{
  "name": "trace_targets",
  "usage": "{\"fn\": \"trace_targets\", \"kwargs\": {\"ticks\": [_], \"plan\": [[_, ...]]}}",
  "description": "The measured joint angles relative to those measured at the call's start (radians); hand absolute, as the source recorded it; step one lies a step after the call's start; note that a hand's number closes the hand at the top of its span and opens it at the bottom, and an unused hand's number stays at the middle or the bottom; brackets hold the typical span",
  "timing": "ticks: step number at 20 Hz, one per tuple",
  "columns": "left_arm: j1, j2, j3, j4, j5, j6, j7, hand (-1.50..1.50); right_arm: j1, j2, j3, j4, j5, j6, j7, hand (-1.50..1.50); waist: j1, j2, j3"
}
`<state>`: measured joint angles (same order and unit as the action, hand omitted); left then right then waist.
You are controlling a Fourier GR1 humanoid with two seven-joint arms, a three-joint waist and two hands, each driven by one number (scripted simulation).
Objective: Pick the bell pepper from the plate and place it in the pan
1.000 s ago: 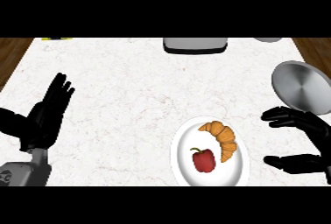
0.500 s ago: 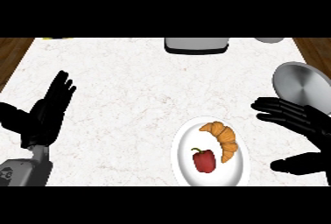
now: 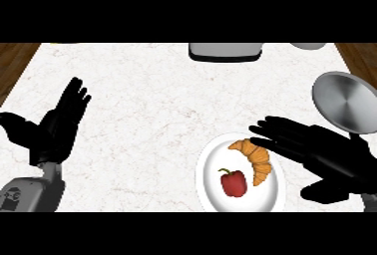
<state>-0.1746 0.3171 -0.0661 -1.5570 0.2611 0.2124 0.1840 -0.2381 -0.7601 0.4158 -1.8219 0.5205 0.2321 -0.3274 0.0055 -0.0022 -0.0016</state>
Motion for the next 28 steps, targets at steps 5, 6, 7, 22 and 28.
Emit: {"fn": "trace_targets", "kwargs": {"ticks": [5, 6, 7, 22, 28], "plan": [[0.017, 0.008, 0.016, -0.014, 0.008, -0.018, 0.005, 0.0, -0.008, -0.009, 0.115, -0.052, 0.127, 0.121, 0.135, -1.5, 0.0, 0.0, 0.0], [0.007, 0.004, 0.017, -0.013, 0.003, -0.013, 0.012, 0.0, -0.002, -0.003, 0.133, -0.071, 0.15, 0.139, 0.155, -1.5, -0.002, 0.0, 0.0], [0.008, 0.002, 0.02, -0.009, 0.0, -0.019, 0.006, 0.0, 0.008, 0.001, 0.138, -0.09, 0.168, 0.156, 0.168, -1.5, -0.004, 0.0, 0.001], [0.013, -0.043, 0.052, -0.02, -0.038, -0.043, 0.02, 0.0, 0.092, 0.127, 0.236, -0.232, 0.536, 0.211, 0.307, -1.5, -0.007, 0.001, 0.002], [0.017, -0.059, 0.07, -0.015, -0.056, -0.066, 0.017, 0.0, 0.124, 0.221, 0.28, -0.222, 0.641, 0.243, 0.332, -1.5, -0.006, 0.001, 0.001]]}}
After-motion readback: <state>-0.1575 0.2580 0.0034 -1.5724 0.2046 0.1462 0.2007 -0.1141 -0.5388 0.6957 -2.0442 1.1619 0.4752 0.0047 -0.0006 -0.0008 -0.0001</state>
